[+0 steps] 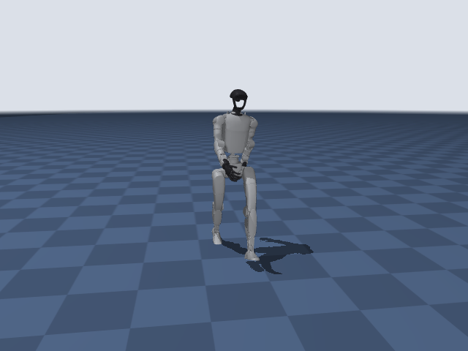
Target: Walk run
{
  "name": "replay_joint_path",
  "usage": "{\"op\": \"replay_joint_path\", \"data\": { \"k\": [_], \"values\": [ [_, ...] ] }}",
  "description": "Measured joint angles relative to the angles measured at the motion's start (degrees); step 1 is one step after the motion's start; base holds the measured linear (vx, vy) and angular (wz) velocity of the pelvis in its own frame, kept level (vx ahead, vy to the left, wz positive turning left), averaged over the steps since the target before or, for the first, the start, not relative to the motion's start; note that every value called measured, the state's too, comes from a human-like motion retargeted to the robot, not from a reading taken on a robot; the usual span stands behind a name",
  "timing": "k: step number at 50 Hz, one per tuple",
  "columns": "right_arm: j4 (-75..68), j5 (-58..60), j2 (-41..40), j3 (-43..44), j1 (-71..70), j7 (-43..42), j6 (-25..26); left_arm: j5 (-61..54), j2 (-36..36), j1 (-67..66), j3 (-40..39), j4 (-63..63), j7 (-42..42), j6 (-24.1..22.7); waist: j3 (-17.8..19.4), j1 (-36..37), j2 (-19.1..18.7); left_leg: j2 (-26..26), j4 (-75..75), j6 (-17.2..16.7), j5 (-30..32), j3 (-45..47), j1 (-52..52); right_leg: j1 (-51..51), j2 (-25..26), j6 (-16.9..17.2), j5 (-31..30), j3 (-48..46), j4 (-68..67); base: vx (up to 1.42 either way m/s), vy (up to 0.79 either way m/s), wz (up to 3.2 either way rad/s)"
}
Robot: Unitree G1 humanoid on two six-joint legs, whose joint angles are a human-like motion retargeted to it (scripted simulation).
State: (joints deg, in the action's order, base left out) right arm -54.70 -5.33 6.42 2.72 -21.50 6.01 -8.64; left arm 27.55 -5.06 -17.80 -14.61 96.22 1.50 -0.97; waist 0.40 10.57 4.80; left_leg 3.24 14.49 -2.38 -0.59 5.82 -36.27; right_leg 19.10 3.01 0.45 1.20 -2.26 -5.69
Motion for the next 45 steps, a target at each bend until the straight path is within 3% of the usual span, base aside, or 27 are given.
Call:
{"op": "replay_joint_path", "data": {
  "k": [2,3,5,6,7,8,9,10,13,15,20,23,25,28,30,32,33,35,37,38,41,45],
  "values": [
    [-1.60,-4.31,-2.59,1.42,3.23,2.73,-0.85,-1.27,0.02,1.56,-1.21,-0.29,-1.03,0.65,-1.15,0.39,-1.06,-2.54,4.85,2.58,0.52,7.63,2.54,2.24,-0.07,2.40,-12.02,-3.72,-3.25,1.45,0.16,-0.15],
    [-2.93,-5.57,-3.50,2.82,5.87,4.76,-0.66,-1.55,0.00,2.08,-1.59,-1.02,-1.25,0.55,-3.08,1.58,-0.89,-1.65,8.61,2.10,0.62,-0.06,1.56,1.94,-1.24,2.82,-19.00,-5.95,-5.95,1.74,0.17,-0.38],
    [-5.79,-4.53,-5.77,4.23,10.88,6.62,-0.57,-2.88,1.05,4.01,-2.27,-3.80,-1.74,-0.26,-5.47,1.19,-0.25,-2.45,14.68,3.77,-2.95,-3.37,2.34,-2.43,-1.98,4.27,-28.88,-3.65,-17.35,1.78,0.16,-0.14],
    [-7.53,-3.01,-5.87,4.21,12.55,5.22,-1.13,-4.07,1.55,5.97,-1.71,-5.87,-2.17,-0.80,-4.56,0.53,-1.47,-2.62,15.36,5.40,-5.45,-3.88,5.65,-4.65,-3.53,1.34,-30.18,-7.84,-25.66,1.05,0.10,0.22],
    [-9.54,-1.56,-5.65,3.99,14.10,3.50,-1.77,-5.39,1.95,8.04,-0.87,-7.84,-2.91,-1.43,-3.84,-0.12,-2.57,-3.16,15.50,6.83,-7.51,-3.56,8.99,-7.29,-4.88,-1.54,-29.52,-11.13,-33.54,0.63,0.10,0.29],
    [-12.09,-0.28,-4.79,3.35,15.44,1.15,-2.55,-6.96,2.19,10.34,0.55,-9.63,-4.28,-2.24,-3.48,-0.77,-3.40,-4.47,14.53,7.86,-8.71,-1.58,12.38,-10.75,-5.83,-4.32,-24.94,-12.62,-40.59,1.13,0.12,0.20],
    [-14.67,0.98,-4.21,2.87,16.90,-0.62,-3.06,-7.96,2.26,12.77,1.60,-11.17,-5.92,-2.97,-3.49,-1.51,-3.66,-4.56,12.37,8.53,-9.01,-0.30,15.51,-15.69,-5.83,-4.99,-21.09,-11.86,-46.61,1.75,0.13,0.08],
    [-17.26,2.24,-3.77,2.46,18.43,-2.10,-3.43,-8.67,2.25,15.26,2.48,-12.58,-7.69,-3.66,-3.70,-2.29,-3.63,-4.04,9.62,9.03,-8.86,0.63,18.51,-21.37,-5.37,-4.60,-17.59,-9.98,-52.10,1.53,0.07,0.23],
    [-24.34,5.17,-3.40,4.64,21.64,-1.94,-2.05,-7.84,0.08,23.86,4.26,-17.10,-7.97,-4.99,-3.38,-7.89,-3.15,-1.82,-0.04,8.78,-6.55,0.92,26.80,-36.76,-4.95,0.75,-10.95,-8.65,-57.51,0.93,-0.02,0.96],
    [-27.53,5.15,-2.80,5.44,23.94,-0.64,-0.79,-7.46,-2.16,29.57,5.81,-20.24,-4.59,-5.61,-3.31,-13.18,-3.18,-0.16,-4.77,9.42,-5.70,0.14,31.19,-44.65,-6.76,2.49,-6.68,-11.24,-53.68,1.05,-0.07,1.59],
    [-30.61,6.36,-0.80,6.46,30.57,1.47,0.48,-7.25,-9.22,40.57,8.84,-28.89,6.86,-5.32,-2.63,-22.66,-2.05,4.35,-10.24,10.25,-7.93,-5.72,41.48,-56.41,-10.79,1.46,2.62,-14.08,-25.26,1.10,-0.18,1.15],
    [-31.08,7.93,-0.13,8.16,34.32,2.98,1.42,-7.55,-13.63,43.80,11.94,-34.72,8.86,-6.83,-3.16,-26.81,-1.90,5.53,-11.03,11.59,-9.85,-10.74,47.75,-59.67,-10.99,1.68,3.26,-14.08,-7.96,1.58,-0.40,0.98],
    [-30.98,7.64,0.13,9.41,36.47,4.77,2.55,-7.15,-15.76,43.94,12.81,-39.21,8.94,-8.21,-3.78,-29.35,-1.92,5.53,-10.02,11.70,-9.67,-13.33,51.22,-61.39,-11.64,1.86,2.89,-14.17,-4.87,1.38,-0.33,0.82],
    [-29.87,5.80,0.12,12.47,38.64,6.99,3.72,-4.60,-14.95,40.83,12.05,-43.95,6.53,-9.14,-5.46,-27.97,-1.67,6.07,-6.12,8.45,-0.28,-12.74,53.98,-61.71,-12.73,-3.77,1.84,-15.76,-13.07,1.43,-0.26,-0.08],
    [-30.82,3.00,0.32,12.82,39.95,6.65,3.06,-1.60,-12.72,35.35,11.42,-44.47,6.54,-9.43,-7.30,-26.12,0.69,7.75,-2.29,7.99,16.01,-5.40,55.92,-60.42,-13.79,-4.21,-2.75,-9.46,-17.90,1.72,-0.36,-0.37],
    [-30.97,0.37,-0.57,13.01,40.13,4.69,2.87,1.75,-8.91,29.57,12.54,-41.97,7.97,-8.45,-7.88,-24.91,0.48,3.77,11.34,11.46,26.42,2.53,52.03,-58.36,-16.73,-4.10,0.65,-8.44,-24.82,1.50,-0.28,-0.13],
    [-30.37,-0.54,-0.88,12.85,39.33,3.82,2.22,2.73,-7.22,27.90,12.89,-39.57,8.47,-7.42,-7.45,-22.88,2.27,5.32,18.85,13.47,28.38,5.45,49.46,-55.48,-17.32,-4.34,2.85,-6.43,-25.10,1.10,-0.21,-0.65],
    [-29.12,-2.63,-1.40,10.41,37.07,2.79,0.36,5.06,-4.84,24.72,12.35,-33.43,8.91,-5.56,-6.40,-20.09,5.33,5.67,32.37,17.31,22.60,9.46,43.82,-49.70,-18.21,-4.63,5.87,-4.85,-24.66,1.27,-0.39,-0.75],
    [-28.21,-2.84,-2.00,7.30,32.80,2.09,0.00,5.33,-4.12,21.12,12.70,-26.65,5.83,-3.99,-5.56,-18.08,6.34,0.38,44.20,17.37,13.68,11.25,35.87,-43.49,-16.07,-5.37,7.02,-6.66,-21.85,1.30,-0.47,-0.38],
    [-27.48,-2.25,-2.09,6.49,30.26,1.75,0.06,5.42,-3.20,19.44,12.65,-23.41,3.79,-3.33,-5.25,-17.18,6.83,0.54,47.21,17.33,11.60,11.67,30.91,-40.67,-16.15,-4.87,6.64,-7.06,-19.25,1.14,-0.22,-0.13],
    [-23.81,-1.44,-1.70,3.71,22.73,1.68,-0.14,6.73,-0.61,14.09,8.95,-14.76,-0.25,-1.40,-3.87,-14.25,6.59,3.42,45.42,13.88,6.21,9.70,19.14,-32.06,-13.30,-4.24,5.31,-8.29,-11.19,1.05,-0.14,-0.32],
    [-17.32,-2.62,0.32,-2.05,12.98,2.19,0.28,5.56,0.07,7.54,4.65,-4.63,2.28,0.58,-2.03,-9.22,4.36,2.13,27.62,8.23,2.45,9.61,9.63,-21.64,-6.85,-5.18,5.25,-8.39,-2.86,0.86,-0.12,-0.89]
  ]
}}
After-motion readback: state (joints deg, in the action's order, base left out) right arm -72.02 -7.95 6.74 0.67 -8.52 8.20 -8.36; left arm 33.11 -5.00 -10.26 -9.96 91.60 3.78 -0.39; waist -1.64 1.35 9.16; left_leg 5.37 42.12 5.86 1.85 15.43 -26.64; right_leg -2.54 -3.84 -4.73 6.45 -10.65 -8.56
